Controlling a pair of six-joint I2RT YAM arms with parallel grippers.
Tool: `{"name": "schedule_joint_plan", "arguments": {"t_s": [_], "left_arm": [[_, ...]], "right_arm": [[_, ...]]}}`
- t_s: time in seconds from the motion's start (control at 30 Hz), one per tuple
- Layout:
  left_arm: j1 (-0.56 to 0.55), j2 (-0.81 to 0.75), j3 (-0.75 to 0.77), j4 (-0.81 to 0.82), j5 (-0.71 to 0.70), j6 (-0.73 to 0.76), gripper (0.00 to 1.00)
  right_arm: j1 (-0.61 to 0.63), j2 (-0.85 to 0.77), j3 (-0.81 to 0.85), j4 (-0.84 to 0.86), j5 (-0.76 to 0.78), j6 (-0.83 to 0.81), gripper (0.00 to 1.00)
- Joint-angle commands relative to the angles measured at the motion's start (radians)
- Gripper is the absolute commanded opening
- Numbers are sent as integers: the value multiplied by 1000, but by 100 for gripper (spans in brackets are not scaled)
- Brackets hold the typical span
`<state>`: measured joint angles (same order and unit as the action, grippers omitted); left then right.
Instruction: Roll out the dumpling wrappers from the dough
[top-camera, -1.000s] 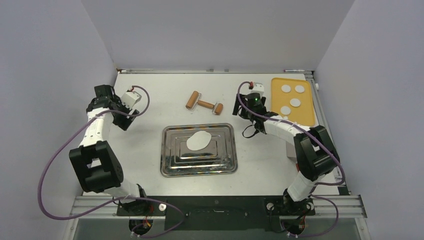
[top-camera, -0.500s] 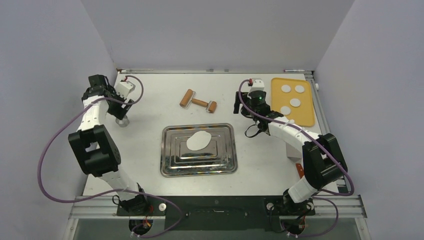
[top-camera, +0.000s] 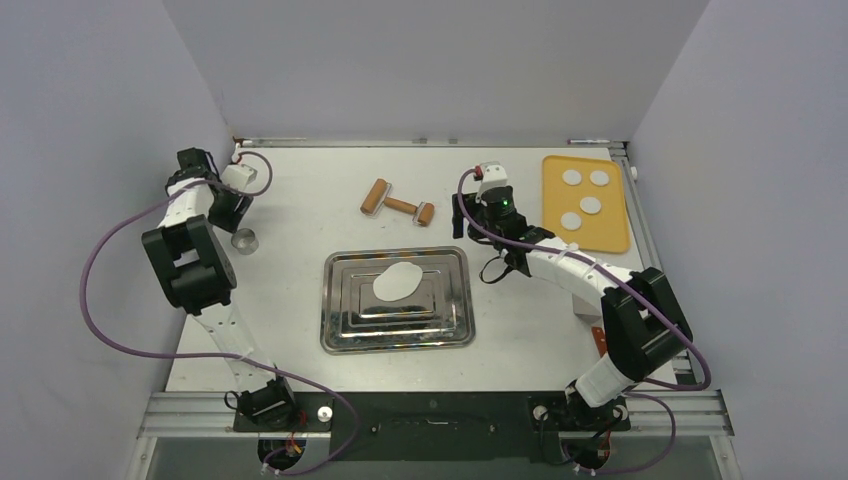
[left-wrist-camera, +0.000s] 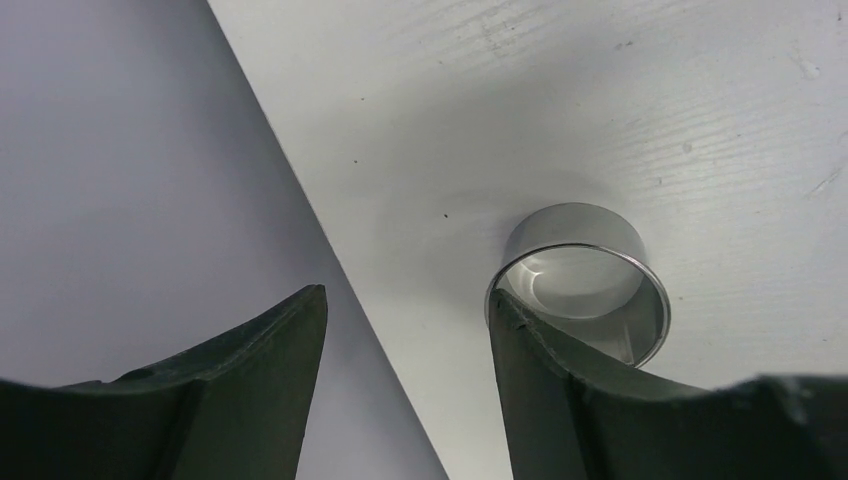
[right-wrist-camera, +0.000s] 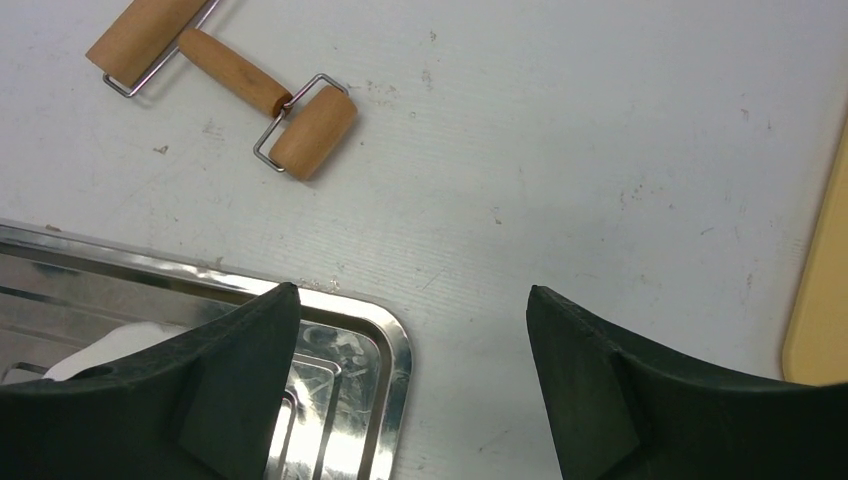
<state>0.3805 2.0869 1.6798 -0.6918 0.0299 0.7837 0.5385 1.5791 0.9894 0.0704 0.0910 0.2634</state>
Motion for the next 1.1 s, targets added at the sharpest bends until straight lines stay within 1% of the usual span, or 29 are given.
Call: {"name": "schedule_joint_plan", "arguments": {"t_s": [0.0, 0.2, 0.23, 0.27, 0.3, 0.33, 0.37, 0.4, 0.5, 0.6, 0.7, 0.8, 0.83, 0.9, 0.93, 1.0, 1.07], "left_arm": [[8, -41, -34, 12, 16, -8, 57], [8, -29, -60, -7, 68, -5, 56], [8, -25, -60, -9, 72, -7, 54], [8, -20, -58, -7, 74, -9, 49], [8, -12, -54, -6, 73, -11, 41], [8, -5, -48, -7, 70, -14, 30], [8, 3, -39, -21, 65, -16, 10], [8, 3, -30, -33, 66, -24, 0], [8, -46, -44, -60, 121, -33, 0], [-5, -138, -76, -84, 237, -46, 0], [-68, -222, -98, -140, 297, -43, 0], [-186, -323, -137, -176, 349, -57, 0], [-244, -353, -158, -177, 359, -66, 0], [-407, -405, -207, -175, 350, -77, 0], [-479, -427, -236, -161, 338, -93, 0], [-582, -475, -313, -81, 336, -175, 0], [-648, -519, -382, 25, 356, -275, 0]], "right_arm": [[13, -47, 38, -6, 35, -29, 78], [21, -58, 34, -11, 45, -27, 78], [24, -58, 36, -13, 46, -27, 78], [27, -59, 38, -14, 48, -28, 78], [31, -60, 39, -17, 52, -29, 78], [36, -62, 40, -19, 55, -30, 78], [42, -65, 41, -21, 58, -30, 78], [47, -70, 41, -25, 65, -31, 78], [66, -84, 42, -35, 75, -20, 77], [84, -101, 37, -46, 75, 13, 77], [101, -118, 26, -44, 48, 64, 76], [112, -137, -4, 4, -20, 129, 75], [113, -143, -16, 25, -48, 162, 75], [116, -158, -43, 79, -119, 249, 72], [120, -167, -60, 115, -147, 293, 69], [144, -179, -102, 202, -170, 390, 64], [172, -179, -134, 257, -169, 472, 61]]}}
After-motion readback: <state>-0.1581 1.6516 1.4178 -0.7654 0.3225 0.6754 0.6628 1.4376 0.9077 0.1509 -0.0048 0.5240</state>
